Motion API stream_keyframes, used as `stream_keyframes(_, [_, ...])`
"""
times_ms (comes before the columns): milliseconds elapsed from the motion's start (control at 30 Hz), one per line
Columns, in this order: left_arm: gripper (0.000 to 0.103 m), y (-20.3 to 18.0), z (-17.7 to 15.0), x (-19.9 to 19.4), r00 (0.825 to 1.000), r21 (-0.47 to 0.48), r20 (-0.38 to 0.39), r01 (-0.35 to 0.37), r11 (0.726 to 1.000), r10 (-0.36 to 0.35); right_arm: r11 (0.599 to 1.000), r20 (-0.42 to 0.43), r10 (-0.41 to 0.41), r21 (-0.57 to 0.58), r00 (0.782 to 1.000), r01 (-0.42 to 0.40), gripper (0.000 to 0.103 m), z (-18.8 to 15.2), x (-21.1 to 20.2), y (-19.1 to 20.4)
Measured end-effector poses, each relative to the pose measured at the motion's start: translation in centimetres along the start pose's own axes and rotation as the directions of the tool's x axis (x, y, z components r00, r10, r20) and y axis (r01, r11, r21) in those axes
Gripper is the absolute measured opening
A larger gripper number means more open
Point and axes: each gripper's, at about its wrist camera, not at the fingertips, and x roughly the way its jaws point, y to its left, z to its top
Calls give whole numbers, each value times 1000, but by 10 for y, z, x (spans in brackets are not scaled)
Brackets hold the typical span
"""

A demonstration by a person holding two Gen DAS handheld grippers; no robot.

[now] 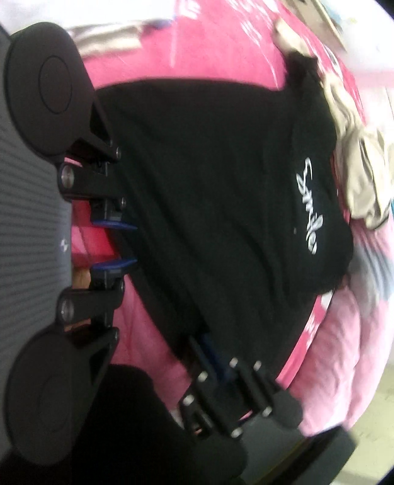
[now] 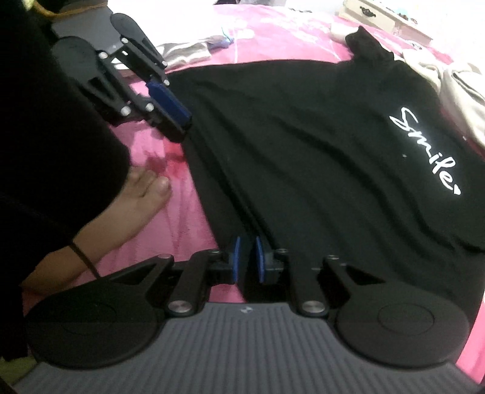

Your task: Fold clothes

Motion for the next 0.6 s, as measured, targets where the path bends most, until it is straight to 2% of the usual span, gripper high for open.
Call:
stream_keyframes(133, [22,-6,5,8,1000,54,-8,5,999,-5,994,19,29,105,999,-30,10,0,8,-14])
stream_keyframes(233, [24,-10,6,9,1000,90,-4,3,996,-2,989,21,44,138,999,-47,11,2,16,-20])
stream_keyframes(333, [28,-13,8,15,1000,126,-10,15,992,-14,991,19,52,125,998,-54,12,0,16,-19])
stream_keyframes(600, [25,-12,15,33,999,145,-33,30,989,-25,997,17,53,58,998,-54,12,-3,21,-15])
